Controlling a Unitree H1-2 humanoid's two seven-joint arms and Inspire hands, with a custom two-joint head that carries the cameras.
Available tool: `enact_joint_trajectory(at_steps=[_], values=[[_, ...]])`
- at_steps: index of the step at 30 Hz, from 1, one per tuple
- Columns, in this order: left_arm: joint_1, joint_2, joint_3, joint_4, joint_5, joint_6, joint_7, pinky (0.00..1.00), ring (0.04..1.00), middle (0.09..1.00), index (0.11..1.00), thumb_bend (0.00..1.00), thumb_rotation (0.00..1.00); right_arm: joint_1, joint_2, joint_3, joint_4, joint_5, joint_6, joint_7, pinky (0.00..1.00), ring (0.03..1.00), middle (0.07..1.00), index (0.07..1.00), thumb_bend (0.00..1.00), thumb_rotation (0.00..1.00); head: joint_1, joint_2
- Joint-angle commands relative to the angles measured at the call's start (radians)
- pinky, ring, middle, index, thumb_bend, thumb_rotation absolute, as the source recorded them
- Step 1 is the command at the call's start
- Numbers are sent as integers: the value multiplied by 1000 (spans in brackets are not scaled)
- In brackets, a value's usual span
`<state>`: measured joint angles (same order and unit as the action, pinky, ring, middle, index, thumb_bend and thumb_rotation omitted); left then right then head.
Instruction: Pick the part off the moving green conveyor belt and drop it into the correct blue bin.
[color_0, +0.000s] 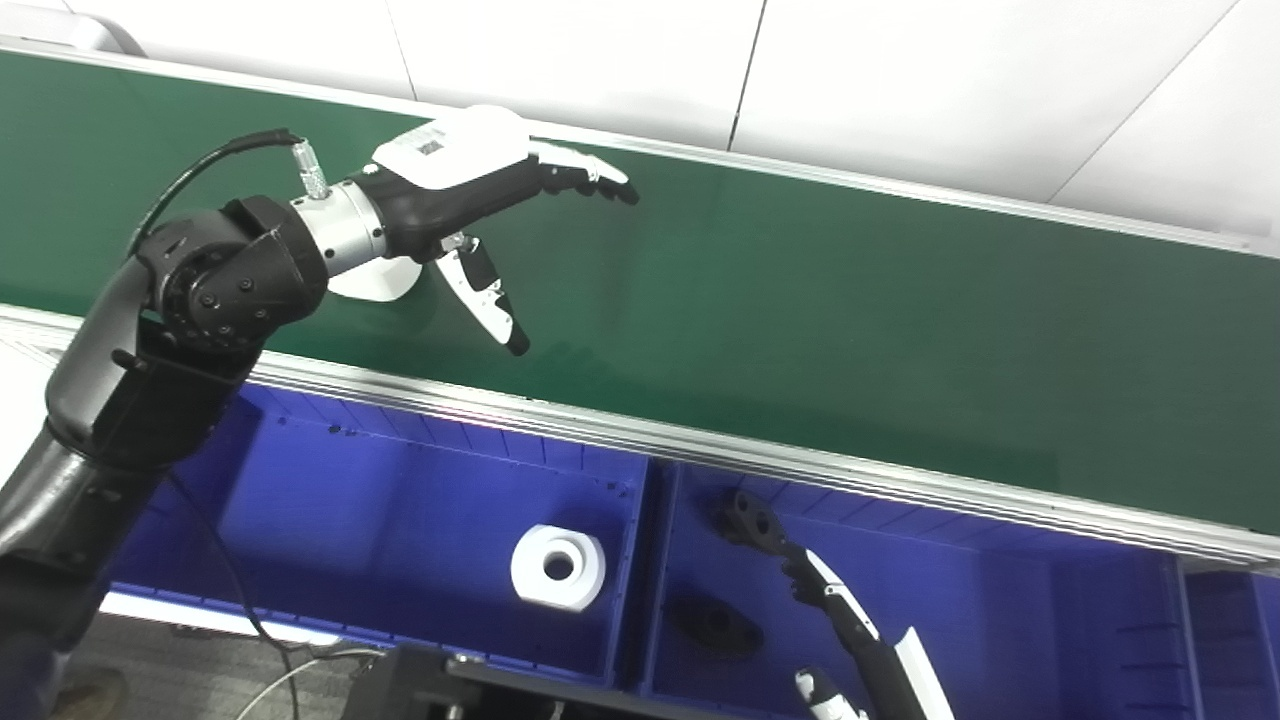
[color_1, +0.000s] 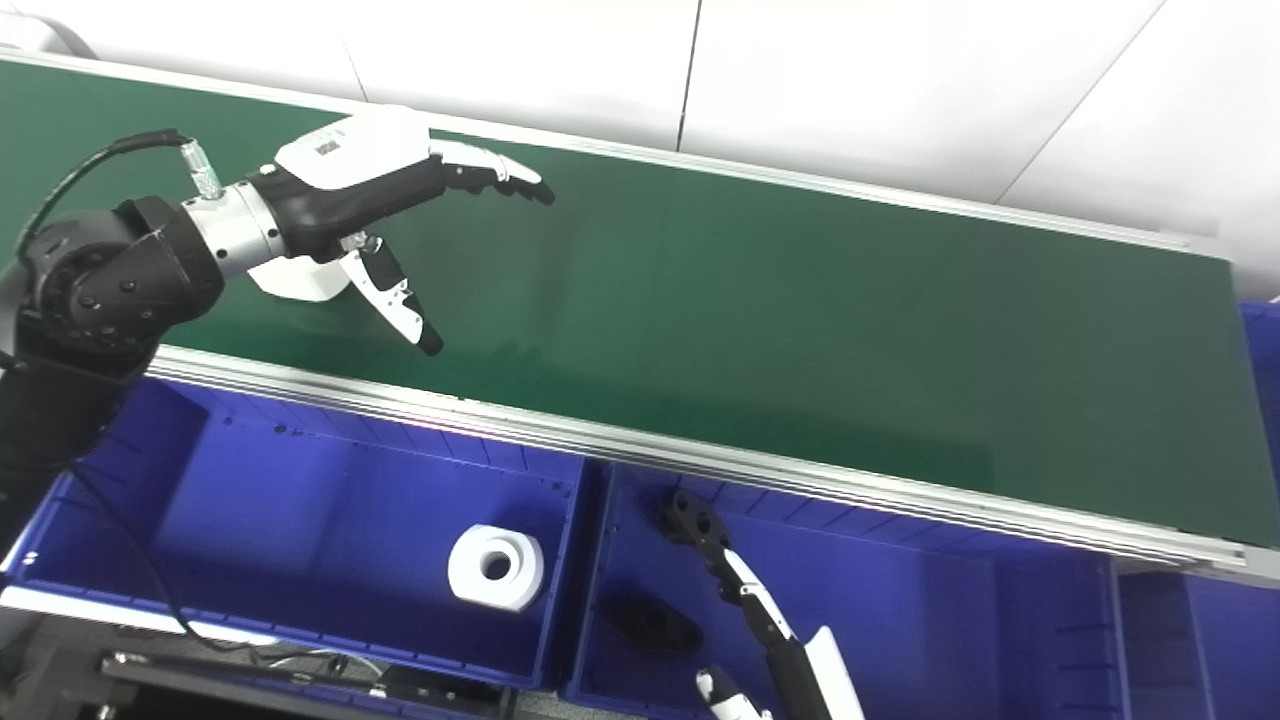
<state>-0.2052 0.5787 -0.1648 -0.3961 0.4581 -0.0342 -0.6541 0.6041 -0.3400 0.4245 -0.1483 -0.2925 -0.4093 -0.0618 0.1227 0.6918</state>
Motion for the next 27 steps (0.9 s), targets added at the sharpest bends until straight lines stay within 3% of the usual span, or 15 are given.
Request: enact_joint_trajectory(at_steps=[1, 16, 27], values=[[-41, 44, 6, -4, 7, 6, -4, 720, 818, 854, 851, 1000, 121, 17, 3, 0, -22, 3, -60, -21, 854, 904, 933, 920, 583, 1000, 2, 0], [-51, 53, -13, 166, 0, -31, 15, 795, 857, 884, 871, 1000, 177, 18, -9, 25, -12, 12, -60, -51, 854, 904, 933, 921, 571, 1000, 6, 0], [-71, 58, -32, 235, -12, -100, 27, 818, 899, 941, 958, 1000, 265, 19, -9, 33, -11, 12, -60, -62, 849, 904, 934, 920, 574, 1000, 5, 1]])
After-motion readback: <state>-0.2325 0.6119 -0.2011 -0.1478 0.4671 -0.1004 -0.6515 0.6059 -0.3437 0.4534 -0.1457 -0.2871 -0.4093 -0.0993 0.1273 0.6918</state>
